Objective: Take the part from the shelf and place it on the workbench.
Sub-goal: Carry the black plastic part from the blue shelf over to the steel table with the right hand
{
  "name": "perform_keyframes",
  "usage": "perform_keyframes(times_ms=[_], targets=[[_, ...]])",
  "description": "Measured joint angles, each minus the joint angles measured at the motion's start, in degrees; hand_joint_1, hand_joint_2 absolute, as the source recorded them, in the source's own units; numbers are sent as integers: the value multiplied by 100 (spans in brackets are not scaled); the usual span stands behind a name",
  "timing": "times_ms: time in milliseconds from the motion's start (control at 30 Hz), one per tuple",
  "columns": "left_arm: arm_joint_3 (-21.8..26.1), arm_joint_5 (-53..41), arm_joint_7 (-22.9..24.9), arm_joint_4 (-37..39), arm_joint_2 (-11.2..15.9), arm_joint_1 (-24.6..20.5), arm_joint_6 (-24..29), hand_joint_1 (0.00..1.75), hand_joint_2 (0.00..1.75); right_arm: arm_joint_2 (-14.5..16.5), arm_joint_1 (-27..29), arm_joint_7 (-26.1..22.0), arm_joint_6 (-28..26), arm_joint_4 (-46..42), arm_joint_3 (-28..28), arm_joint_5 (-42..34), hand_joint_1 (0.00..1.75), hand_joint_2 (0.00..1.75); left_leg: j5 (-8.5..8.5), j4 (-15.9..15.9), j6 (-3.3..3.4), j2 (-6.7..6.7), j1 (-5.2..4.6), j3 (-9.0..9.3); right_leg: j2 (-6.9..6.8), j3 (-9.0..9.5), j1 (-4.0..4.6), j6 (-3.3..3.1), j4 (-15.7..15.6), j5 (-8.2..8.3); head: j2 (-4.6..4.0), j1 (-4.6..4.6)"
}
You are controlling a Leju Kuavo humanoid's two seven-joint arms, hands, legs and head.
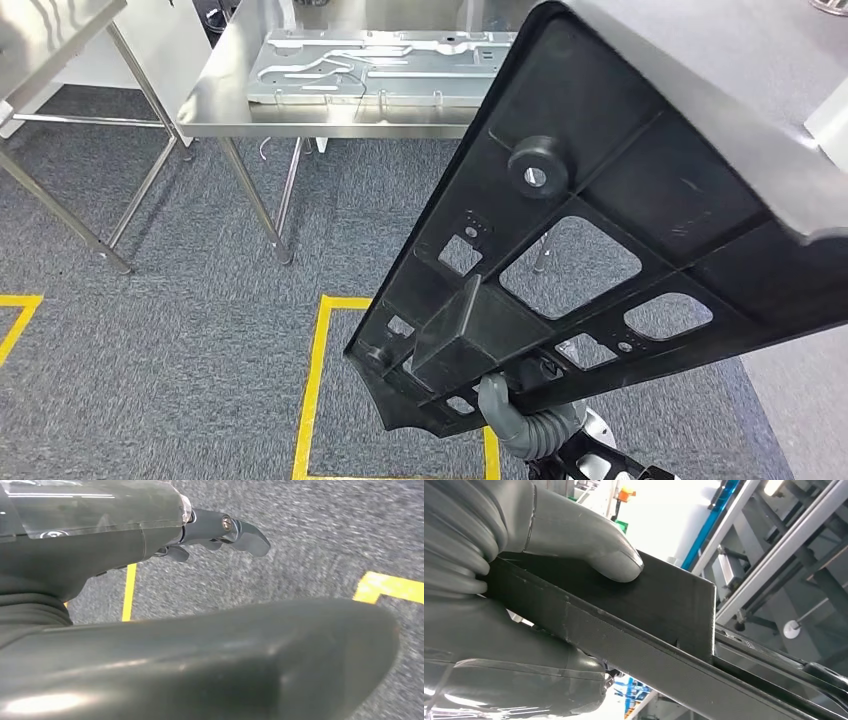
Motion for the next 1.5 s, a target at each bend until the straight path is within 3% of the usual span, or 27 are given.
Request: perform_keyframes(times_ms=[67, 200, 267, 367, 400, 433, 500, 567, 667, 733, 833, 867, 900, 933, 1000, 1033, 1100, 1133, 1200, 1267, 1367, 1400, 1433, 1500], targets=[[-1, -1, 0, 0, -1, -5, 10, 0, 0, -14, 2, 2, -17, -1, -3, -24, 175, 175, -95, 13, -69, 0, -6, 76, -25, 107, 30, -71, -388, 204, 0, 1], [-1, -1, -8, 0, -1, -29, 48, 0, 0, -44, 7, 4, -67, -29, -7, -51, 175, 175, -179, 239, -189, 6, 14, 92, -13, 240, 41, -244, -455, 165, 0, -1], [-1, -3, -11, 0, -8, -43, 62, 0, 0, -53, 13, 2, -119, -52, -7, -56, 175, 175, -331, 791, -228, 5, 35, -214, -14, 333, 36, -301, -488, 123, 0, -1], [-2, -5, -15, 0, -17, -17, 68, 0, 0, -85, 36, 1, -224, -61, -7, -69, 175, 175, -716, 1726, -266, 5, 43, -888, 6, 446, 48, -332, -493, 13, 0, -1], [-1, -5, -16, 0, -16, -7, 68, 0, 0, -107, 44, 1, -272, -67, -7, -76, 175, 175, -691, 1743, -264, 5, 43, -990, 17, 502, 50, -328, -493, -30, 0, -1], [-1, -4, -20, 0, -14, 0, 69, 0, 0, -130, 47, 1, -321, -78, -6, -85, 175, 175, -536, 1568, -255, 5, 42, -1001, 26, 567, 51, -320, -493, -78, 0, -1], [-1, -4, -31, 0, -8, 5, 68, 0, 0, -175, 45, 0, -415, -109, -5, -112, 175, 175, 15, 831, -204, 4, 32, -826, 33, 705, 55, -291, -490, -176, 0, -1], [-2, -7, -48, 1, -2, 3, 66, 0, 0, -230, 44, -1, -494, -139, -1, -151, 175, 175, 295, 319, -140, 2, 0, -689, 40, 769, 62, -235, -499, -249, 0, -1], [-3, -20, -72, 2, 1, 8, 60, 0, 0, -345, 42, 0, -555, -186, 9, -231, 175, 175, 326, 191, -36, -9, -9, -618, 42, 804, 69, -117, -458, -280, 0, 0], [-3, -34, -85, 2, 2, 3, 53, 0, 0, -407, 33, -1, -557, -219, 14, -262, 175, 175, 318, 142, 25, -18, 14, -523, 29, 734, 65, -58, -224, -384, 0, 1], [-3, -36, -92, 2, 4, -9, 48, 0, 0, -438, 39, -2, -526, -246, 24, -250, 175, 175, 258, 118, 75, -20, 18, -432, 21, 151, 47, -8, 748, -796, 0, 1], [-3, -33, -91, 2, 5, -7, 49, 0, 0, -438, 46, -2, -519, -248, 29, -239, 175, 175, 229, 119, 77, -21, 15, -406, 21, -47, 39, 4, 1005, -865, 0, 1], [-3, -29, -89, 2, 5, -3, 50, 0, 0, -438, 49, -2, -514, -248, 35, -226, 175, 175, 197, 119, 74, -23, 13, -371, 20, -169, 31, 10, 1087, -824, 0, 1], [-2, -23, -87, 2, 5, 0, 53, 0, 0, -438, 51, -2, -509, -248, 40, -217, 175, 175, 161, 119, 66, -27, 13, -322, 19, -178, 23, 17, 941, -649, 0, 1], [-2, -13, -80, 2, 4, 3, 57, 0, 0, -438, 49, -2, -487, -247, 46, -201, 175, 175, 76, 116, 34, -34, 15, -208, 8, 41, 19, 5, 218, -116, 0, 1], [-2, -10, -76, 2, 4, 0, 59, 0, 0, -438, 47, -2, -468, -246, 48, -194, 175, 175, 37, 120, 9, -37, 12, -160, -5, 149, 33, -15, -111, 5, 0, 1], [-2, -10, -65, 2, 4, -4, 61, 0, 0, -436, 45, -1, -425, -245, 51, -189, 175, 175, -20, 131, -64, -33, 4, -106, -25, 244, 66, -101, -385, 3, 0, 1], [-1, -10, -61, 2, 4, -4, 62, 0, 0, -434, 44, 0, -405, -245, 52, -189, 175, 175, -28, 153, -104, -29, -2, -77, -26, 256, 78, -149, -399, -35, 0, 1], [-1, -9, -56, 1, 8, -9, 63, 0, 0, -429, 43, 0, -372, -253, 54, -189, 175, 175, -74, 243, -170, -16, -1, -38, -16, 361, 60, -231, -445, 43, 0, 0], [-1, -9, -52, 1, 11, -25, 64, 0, 0, -420, 33, -1, -336, -264, 55, -193, 175, 175, -261, 578, -216, -12, 12, -184, -20, 476, 47, -286, -479, 23, 0, 0], [-2, -12, -48, 2, 8, -13, 73, 0, 0, -402, 45, 0, -311, -269, 55, -202, 175, 175, -631, 1523, -259, -11, 34, -798, -14, 551, 70, -335, -486, -54, 0, -1], [-2, -11, -46, 2, 8, -2, 78, 0, 0, -395, 58, 1, -310, -269, 55, -202, 175, 175, -623, 1664, -261, -11, 38, -948, -4, 579, 77, -336, -485, -84, 0, -1], [-1, -11, -43, 2, 9, 6, 81, 0, 0, -387, 69, 1, -309, -272, 55, -198, 175, 175, -493, 1599, -252, -11, 39, -998, 6, 620, 81, -331, -485, -117, 0, -1], [-1, -10, -40, 2, 10, 9, 82, 0, 0, -371, 81, -1, -309, -285, 55, -183, 175, 175, 6, 945, -204, -10, 33, -824, 16, 728, 83, -309, -488, -195, 0, 1]])
